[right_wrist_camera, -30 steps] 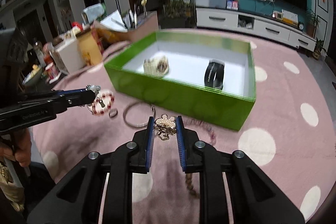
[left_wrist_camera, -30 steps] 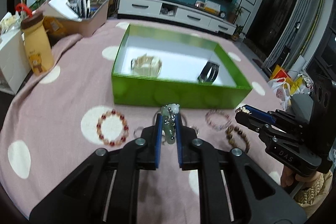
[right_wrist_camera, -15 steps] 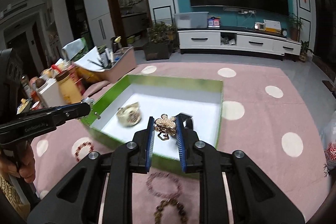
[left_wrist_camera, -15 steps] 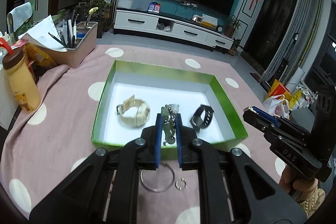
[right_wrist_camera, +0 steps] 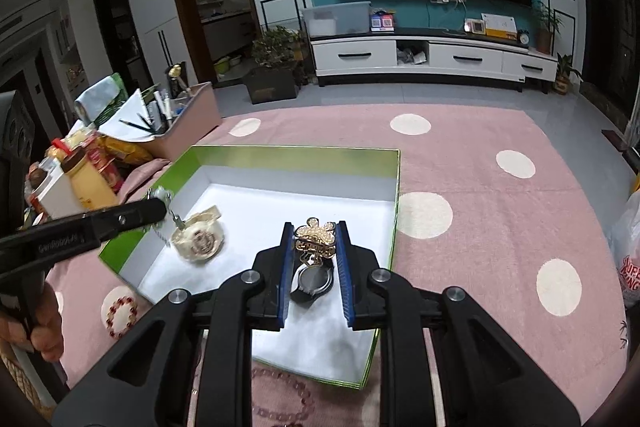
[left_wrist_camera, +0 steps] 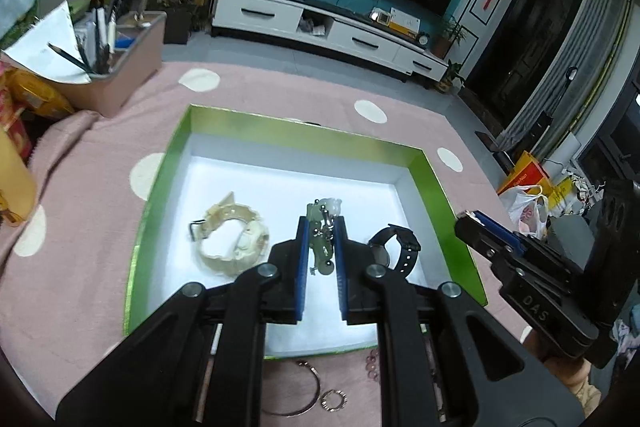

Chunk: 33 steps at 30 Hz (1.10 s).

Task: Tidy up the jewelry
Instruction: 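Lower the pendant and brooch into the green box and open both tools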

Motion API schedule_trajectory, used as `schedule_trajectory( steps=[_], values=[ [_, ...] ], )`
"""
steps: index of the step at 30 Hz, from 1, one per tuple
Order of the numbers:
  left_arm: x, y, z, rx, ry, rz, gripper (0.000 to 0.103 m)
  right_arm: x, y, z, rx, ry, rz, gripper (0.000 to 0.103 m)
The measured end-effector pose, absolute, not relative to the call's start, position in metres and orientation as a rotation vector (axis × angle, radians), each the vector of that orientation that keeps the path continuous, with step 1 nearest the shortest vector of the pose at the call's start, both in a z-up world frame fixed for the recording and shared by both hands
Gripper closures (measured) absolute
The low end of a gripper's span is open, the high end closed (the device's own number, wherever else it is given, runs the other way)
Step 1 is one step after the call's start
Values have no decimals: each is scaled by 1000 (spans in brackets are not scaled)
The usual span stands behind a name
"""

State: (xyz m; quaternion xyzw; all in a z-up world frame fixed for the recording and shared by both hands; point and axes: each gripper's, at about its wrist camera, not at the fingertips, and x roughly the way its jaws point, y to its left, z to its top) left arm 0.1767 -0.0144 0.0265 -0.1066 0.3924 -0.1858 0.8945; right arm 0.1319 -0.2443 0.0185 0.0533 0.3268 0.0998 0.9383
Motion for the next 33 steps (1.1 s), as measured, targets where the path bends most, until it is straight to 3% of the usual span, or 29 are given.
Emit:
schedule_trajectory(
  steps=[22, 25, 27, 33],
  values=[
    [194, -42, -6, -195, 900, -365, 89, 157, -255, -6, 151, 744, 157, 81],
    [191, -43, -2, -188, 887, -369, 77, 155, -260, -3, 170, 729, 148, 70],
    [188, -42, 1, -184, 877, -356, 62, 153, -264, -1, 188, 720, 156, 68],
    [184, -35, 10, -180, 855, -329, 43, 144, -271, 7, 214, 695, 148, 64]
  ],
)
